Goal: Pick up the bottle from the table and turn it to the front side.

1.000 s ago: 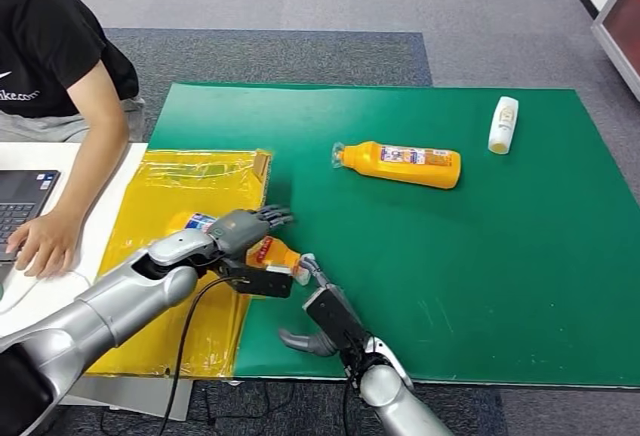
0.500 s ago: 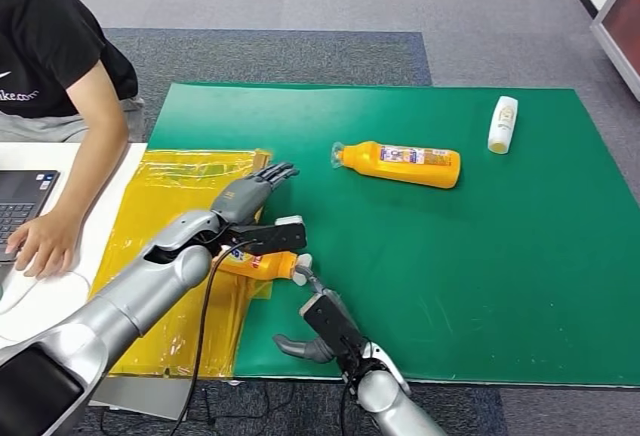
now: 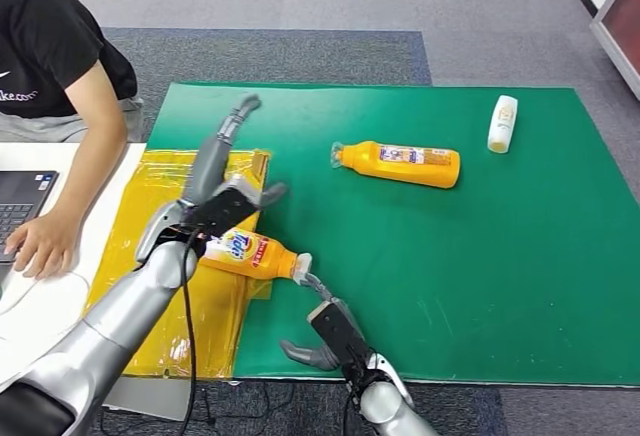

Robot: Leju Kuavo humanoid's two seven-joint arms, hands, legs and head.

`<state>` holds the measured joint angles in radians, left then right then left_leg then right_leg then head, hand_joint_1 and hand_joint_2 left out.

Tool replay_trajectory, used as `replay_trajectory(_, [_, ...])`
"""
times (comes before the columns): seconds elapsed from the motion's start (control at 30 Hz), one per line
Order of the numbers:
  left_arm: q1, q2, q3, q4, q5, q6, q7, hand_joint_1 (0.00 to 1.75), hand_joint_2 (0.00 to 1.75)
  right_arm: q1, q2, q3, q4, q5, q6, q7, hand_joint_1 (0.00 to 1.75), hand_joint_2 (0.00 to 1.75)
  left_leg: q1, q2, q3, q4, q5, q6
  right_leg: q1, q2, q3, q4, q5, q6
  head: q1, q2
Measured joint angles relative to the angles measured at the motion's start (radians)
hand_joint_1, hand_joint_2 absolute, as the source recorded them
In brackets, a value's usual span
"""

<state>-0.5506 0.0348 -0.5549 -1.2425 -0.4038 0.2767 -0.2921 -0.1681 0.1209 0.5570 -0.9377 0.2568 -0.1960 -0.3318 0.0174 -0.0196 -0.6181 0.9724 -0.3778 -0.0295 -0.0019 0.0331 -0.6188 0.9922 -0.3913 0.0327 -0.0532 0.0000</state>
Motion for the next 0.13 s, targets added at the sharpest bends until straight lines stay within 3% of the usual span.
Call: replay_trajectory(0.13, [0.104,-0.002,0.097,-0.179,0.227,0.112,-0.154,0.00,1.75,0.004,-0.007,0.000,0.000,-0.009,-0.019,-0.006,0.00,1.75,0.000,0.001,0.000,0.000,0.000,0.000,0.000,0.000,-0.001,0.000,0.000,0.000,0.000,0.000])
